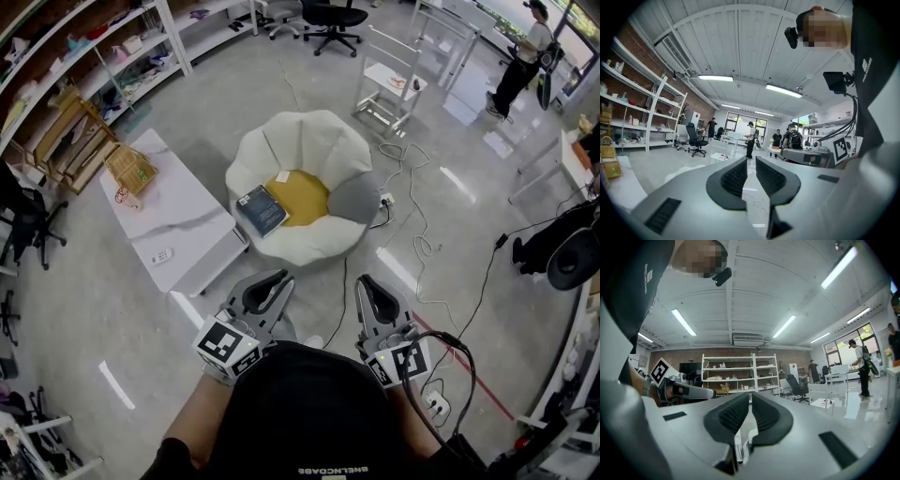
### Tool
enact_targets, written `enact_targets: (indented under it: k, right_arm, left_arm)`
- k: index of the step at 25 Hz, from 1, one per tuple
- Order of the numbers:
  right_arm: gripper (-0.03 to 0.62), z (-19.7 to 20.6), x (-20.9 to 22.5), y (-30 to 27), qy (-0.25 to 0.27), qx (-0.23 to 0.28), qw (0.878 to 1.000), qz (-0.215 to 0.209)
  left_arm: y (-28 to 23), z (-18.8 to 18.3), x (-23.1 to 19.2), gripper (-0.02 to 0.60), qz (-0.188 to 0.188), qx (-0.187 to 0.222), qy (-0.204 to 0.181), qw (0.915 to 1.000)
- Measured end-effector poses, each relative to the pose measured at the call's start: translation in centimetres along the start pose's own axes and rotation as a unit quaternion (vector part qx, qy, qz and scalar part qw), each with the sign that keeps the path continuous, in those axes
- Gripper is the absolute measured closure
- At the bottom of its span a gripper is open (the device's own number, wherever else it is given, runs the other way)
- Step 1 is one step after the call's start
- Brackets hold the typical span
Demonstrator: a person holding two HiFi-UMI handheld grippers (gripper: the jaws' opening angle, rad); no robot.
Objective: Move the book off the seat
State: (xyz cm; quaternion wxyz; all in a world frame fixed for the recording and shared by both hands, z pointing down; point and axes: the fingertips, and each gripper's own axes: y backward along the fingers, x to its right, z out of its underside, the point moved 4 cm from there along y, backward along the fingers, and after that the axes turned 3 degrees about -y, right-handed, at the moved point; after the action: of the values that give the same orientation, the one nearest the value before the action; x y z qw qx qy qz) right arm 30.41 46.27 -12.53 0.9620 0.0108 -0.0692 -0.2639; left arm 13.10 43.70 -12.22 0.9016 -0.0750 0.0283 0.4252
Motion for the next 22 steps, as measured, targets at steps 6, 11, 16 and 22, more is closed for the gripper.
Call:
enact_targets:
  k: [6, 11, 16, 22]
  right_arm:
    - [0.58, 0.8, 1.7, -2.0, -0.001, -0.015, 1.0, 0.005]
    - [0.58, 1.1, 3.2, -4.8, -0.015, -0.026, 1.0, 0.005]
    - [0.58, 1.6, 3.7, -8.8, -0.024, -0.042, 0.999, 0.005]
    - [0.579, 1.6, 4.2, -14.9, -0.032, -0.059, 0.998, 0.002]
  left_arm:
    - [-1.7, 0.8, -2.5, 0.541, -0.005, -0.005, 0.012, 0.9999]
    - [-2.7, 0.6, -5.4, 0.54, -0.017, -0.005, 0.021, 0.9996]
    - [-3.4, 0.2, -9.7, 0.537, -0.025, -0.007, 0.033, 0.9991]
    - [-4.7, 0.0, -15.5, 0.531, -0.022, -0.022, 0.035, 0.9989]
